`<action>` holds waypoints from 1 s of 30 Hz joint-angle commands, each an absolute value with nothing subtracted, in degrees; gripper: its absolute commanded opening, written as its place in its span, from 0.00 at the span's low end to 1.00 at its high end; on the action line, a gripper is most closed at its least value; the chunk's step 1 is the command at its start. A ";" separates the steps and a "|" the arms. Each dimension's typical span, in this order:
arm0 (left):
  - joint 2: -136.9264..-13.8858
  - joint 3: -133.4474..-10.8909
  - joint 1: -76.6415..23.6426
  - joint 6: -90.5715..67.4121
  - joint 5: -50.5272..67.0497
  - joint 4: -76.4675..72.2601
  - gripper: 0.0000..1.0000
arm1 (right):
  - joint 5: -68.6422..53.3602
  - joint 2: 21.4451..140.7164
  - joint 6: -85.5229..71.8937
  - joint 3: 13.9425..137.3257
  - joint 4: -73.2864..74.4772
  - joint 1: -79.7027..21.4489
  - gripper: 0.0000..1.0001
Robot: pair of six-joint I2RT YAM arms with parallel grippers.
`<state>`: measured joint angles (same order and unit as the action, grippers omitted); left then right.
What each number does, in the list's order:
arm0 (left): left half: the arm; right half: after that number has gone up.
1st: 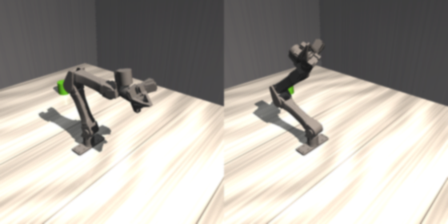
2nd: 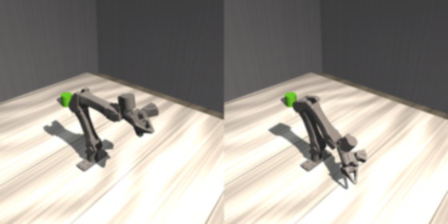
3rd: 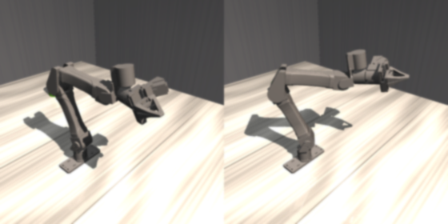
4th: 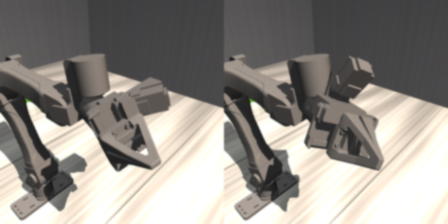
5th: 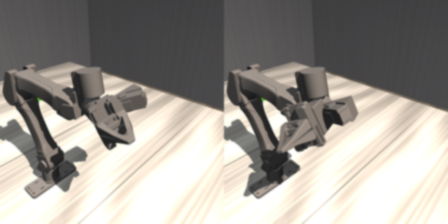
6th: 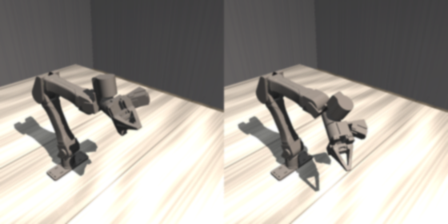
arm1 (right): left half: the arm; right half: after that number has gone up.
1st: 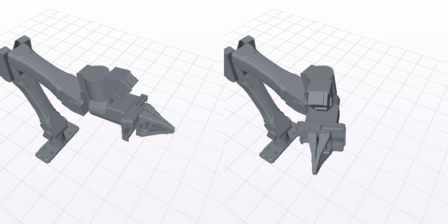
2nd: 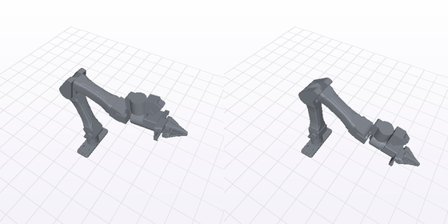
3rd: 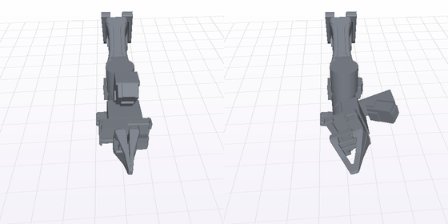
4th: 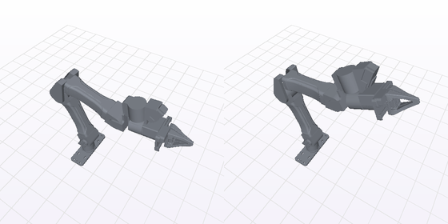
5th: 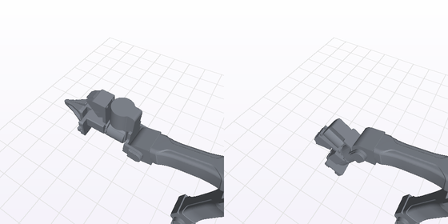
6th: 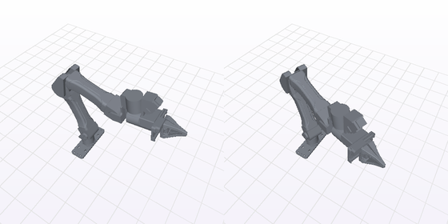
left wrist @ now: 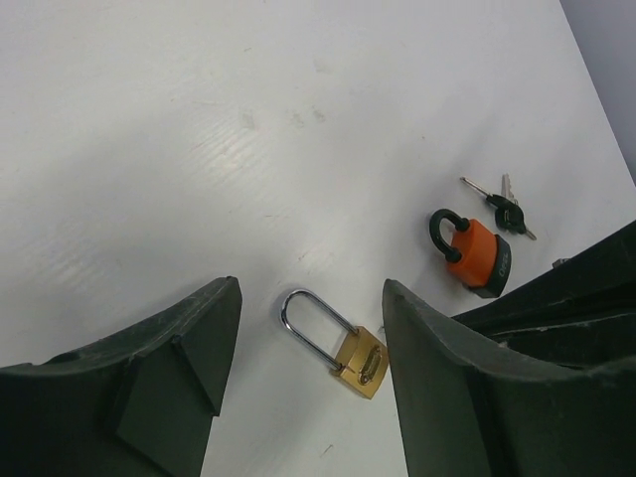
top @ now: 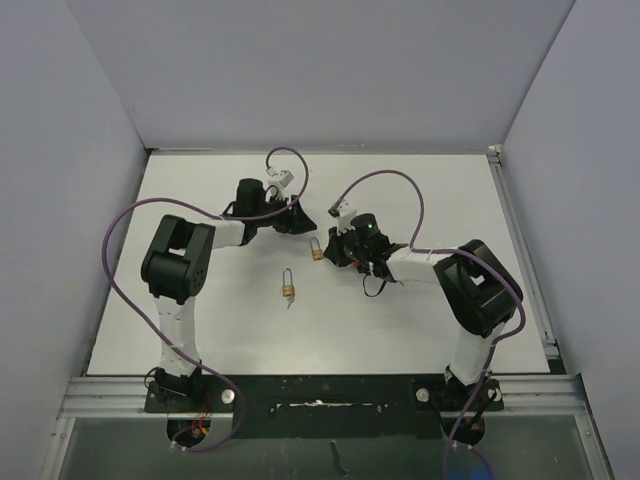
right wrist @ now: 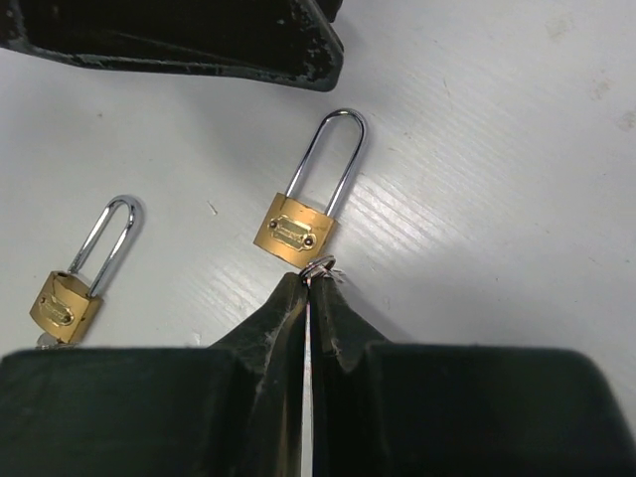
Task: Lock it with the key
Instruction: Place the lock at the center of the board, then pick up the lock from the center of the board.
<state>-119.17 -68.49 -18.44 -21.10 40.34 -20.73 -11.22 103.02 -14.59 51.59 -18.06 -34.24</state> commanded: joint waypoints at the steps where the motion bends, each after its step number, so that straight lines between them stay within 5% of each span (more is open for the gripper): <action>1: -116.33 -66.99 -17.70 -20.62 39.55 -23.63 0.58 | -11.39 104.28 -15.02 54.41 -20.62 -33.46 0.00; 3: -114.72 -65.31 -17.63 -21.18 39.41 -24.93 0.58 | -10.80 104.68 -15.03 54.66 -20.14 -33.37 0.01; 11: -110.02 -61.27 -17.27 -22.49 39.57 -27.40 0.59 | -9.79 104.02 -14.24 54.33 -20.07 -33.17 0.41; 30: -98.58 -54.30 -16.13 -19.16 34.47 -23.93 0.59 | -7.64 93.71 -12.41 52.38 -18.24 -34.57 0.44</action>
<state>-106.08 -55.75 -16.69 -21.30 36.88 -23.27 -9.69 98.45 -13.93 52.51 -16.64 -33.52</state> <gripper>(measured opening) 0.589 0.440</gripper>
